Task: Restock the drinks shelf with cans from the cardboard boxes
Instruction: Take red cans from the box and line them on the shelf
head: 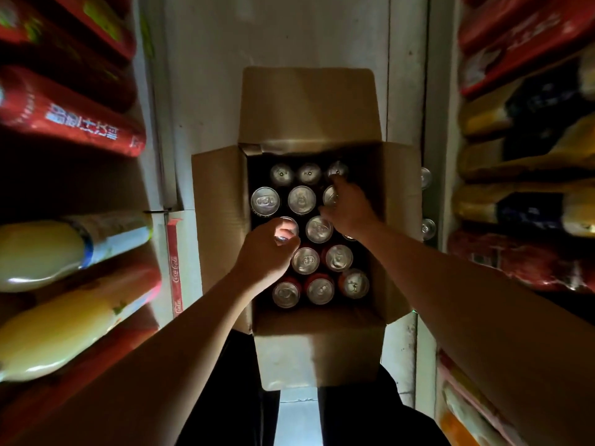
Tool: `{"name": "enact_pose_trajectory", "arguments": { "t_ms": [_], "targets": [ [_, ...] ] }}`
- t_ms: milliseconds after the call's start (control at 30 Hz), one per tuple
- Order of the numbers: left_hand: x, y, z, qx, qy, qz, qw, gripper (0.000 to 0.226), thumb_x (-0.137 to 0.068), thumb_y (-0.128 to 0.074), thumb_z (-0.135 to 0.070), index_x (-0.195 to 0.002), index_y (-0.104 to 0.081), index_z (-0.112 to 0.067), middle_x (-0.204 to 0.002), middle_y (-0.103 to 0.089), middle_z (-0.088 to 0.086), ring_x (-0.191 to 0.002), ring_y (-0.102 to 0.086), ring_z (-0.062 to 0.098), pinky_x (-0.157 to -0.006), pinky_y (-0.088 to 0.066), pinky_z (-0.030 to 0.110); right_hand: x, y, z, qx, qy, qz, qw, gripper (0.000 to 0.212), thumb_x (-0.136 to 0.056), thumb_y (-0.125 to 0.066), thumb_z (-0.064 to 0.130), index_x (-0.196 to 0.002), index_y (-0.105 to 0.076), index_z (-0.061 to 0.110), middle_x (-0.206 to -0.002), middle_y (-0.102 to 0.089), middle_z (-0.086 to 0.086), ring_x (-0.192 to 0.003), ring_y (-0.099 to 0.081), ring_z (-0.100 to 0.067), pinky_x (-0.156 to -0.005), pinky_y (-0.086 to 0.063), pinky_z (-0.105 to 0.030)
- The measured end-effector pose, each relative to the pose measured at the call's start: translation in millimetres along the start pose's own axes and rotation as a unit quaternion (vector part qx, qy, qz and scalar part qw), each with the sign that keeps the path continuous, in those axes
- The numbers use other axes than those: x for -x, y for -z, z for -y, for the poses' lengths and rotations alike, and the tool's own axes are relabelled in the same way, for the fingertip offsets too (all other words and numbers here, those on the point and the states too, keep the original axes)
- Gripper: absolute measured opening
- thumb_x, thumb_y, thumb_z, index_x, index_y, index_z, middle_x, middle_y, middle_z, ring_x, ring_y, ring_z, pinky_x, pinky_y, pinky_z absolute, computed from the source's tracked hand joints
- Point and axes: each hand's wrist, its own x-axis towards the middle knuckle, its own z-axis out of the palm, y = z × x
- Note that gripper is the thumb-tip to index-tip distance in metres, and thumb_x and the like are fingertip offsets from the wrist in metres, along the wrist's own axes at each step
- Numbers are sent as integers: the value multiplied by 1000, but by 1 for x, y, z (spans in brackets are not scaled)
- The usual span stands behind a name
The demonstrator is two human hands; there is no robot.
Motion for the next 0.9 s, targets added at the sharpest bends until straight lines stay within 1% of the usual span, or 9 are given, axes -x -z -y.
{"name": "enact_pose_trajectory", "arguments": {
  "t_ms": [167,267,400,500,567,633,767,833,900],
  "targets": [
    [6,-9,-4,8,16,21,1000,32,-90,-65,-16,-121,-62,-15,-104,-69,-1,-94,-66,11,-83,-49,19,15,8,-2,-42,16,-39,998,67,-82,-76,23,-142,-46,16,-130,-58,-14,-117,-58,-30,-89,-47,-31],
    [15,-4,-25,1,-16,33,999,49,-87,-69,-18,-133,-54,-19,-114,-63,-3,-96,-63,9,-81,-47,19,42,38,9,-95,23,-61,993,66,-80,-79,29,-138,-50,19,-123,-63,-6,-111,-61,-21,-88,-48,-29],
    [31,16,-72,-13,-153,24,988,85,-72,-84,-20,-144,-40,-22,-134,-51,-8,-124,-48,6,-101,-38,22,103,106,36,-225,5,-71,972,52,-70,-82,43,-116,-62,26,-99,-67,13,-93,-63,-5,-84,-52,-23],
    [46,35,-130,-70,-265,63,960,103,-59,-91,-32,-146,-36,-25,-146,-42,-5,-134,-42,13,-110,-40,36,160,168,64,-325,10,-62,944,27,-82,-78,19,-106,-68,9,-88,-71,1,-81,-72,-13,-73,-62,-36],
    [68,49,-177,-80,-316,97,940,96,-56,-93,-31,-139,-46,-23,-137,-51,-5,-126,-51,8,-104,-46,34,204,214,86,-384,1,-53,922,15,-86,-72,8,-99,-68,1,-79,-70,-6,-65,-72,-14,-54,-60,-32],
    [97,64,-221,-67,-327,125,934,80,-57,-94,-21,-127,-57,-21,-118,-65,-8,-107,-63,3,-91,-52,24,247,255,108,-401,-16,-64,914,14,-85,-73,13,-94,-69,2,-71,-71,-7,-55,-71,-16,-45,-54,-26],
    [175,85,-314,-42,-314,167,934,62,-55,-92,-11,-110,-66,-22,-96,-74,-4,-87,-70,5,-78,-57,26,332,340,149,-380,-19,-131,916,28,-77,-80,39,-88,-74,14,-71,-73,-11,-57,-72,-25,-55,-61,-37],
    [215,93,-364,-8,-313,183,932,58,-57,-91,-4,-108,-66,-18,-96,-75,-2,-89,-71,8,-81,-58,28,377,384,167,-393,5,-148,908,25,-74,-83,35,-92,-73,21,-81,-76,-8,-70,-74,-27,-62,-62,-42],
    [256,101,-413,11,-324,201,925,57,-60,-89,3,-111,-65,-11,-96,-75,1,-90,-72,9,-79,-57,26,420,422,183,-397,42,-172,901,36,-68,-88,26,-99,-70,28,-89,-76,0,-75,-75,-18,-62,-62,-36]
  ]
}}
